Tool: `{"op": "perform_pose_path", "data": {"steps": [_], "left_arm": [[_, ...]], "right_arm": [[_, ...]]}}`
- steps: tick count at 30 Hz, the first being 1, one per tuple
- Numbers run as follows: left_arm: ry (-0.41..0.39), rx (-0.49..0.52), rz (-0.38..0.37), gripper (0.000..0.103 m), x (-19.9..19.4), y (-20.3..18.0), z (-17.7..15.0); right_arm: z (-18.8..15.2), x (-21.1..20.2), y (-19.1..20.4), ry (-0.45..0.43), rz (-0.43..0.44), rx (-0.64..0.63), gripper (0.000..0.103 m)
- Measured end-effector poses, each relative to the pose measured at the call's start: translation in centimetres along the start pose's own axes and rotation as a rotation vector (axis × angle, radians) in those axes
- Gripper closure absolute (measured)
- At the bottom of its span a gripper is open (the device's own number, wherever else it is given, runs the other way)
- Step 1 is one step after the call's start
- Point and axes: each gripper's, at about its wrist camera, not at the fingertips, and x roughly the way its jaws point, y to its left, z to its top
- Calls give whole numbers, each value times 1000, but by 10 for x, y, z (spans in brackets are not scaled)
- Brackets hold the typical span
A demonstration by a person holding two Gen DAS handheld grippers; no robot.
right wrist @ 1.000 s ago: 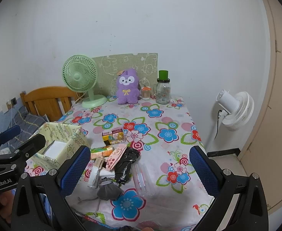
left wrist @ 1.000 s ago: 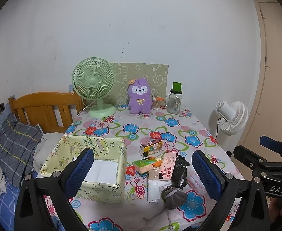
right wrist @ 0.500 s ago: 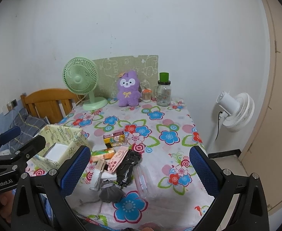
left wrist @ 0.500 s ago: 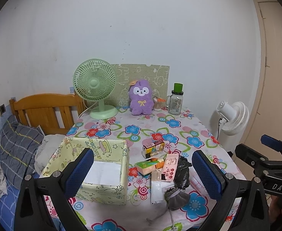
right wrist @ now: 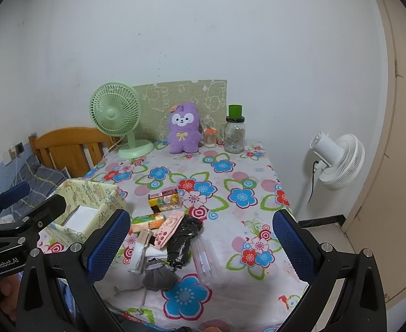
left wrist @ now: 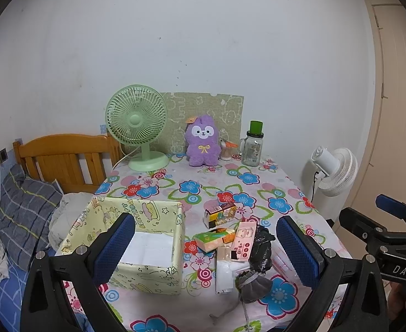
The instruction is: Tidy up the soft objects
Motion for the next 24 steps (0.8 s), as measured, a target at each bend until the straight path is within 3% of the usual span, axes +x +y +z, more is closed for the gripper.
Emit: {"op": "perform_pose_path", "data": {"steps": [24], "left_arm": [[-9, 5, 1, 0, -3, 0, 5]], "right_arm": [[3, -7, 1, -12, 5, -2, 0]]}}
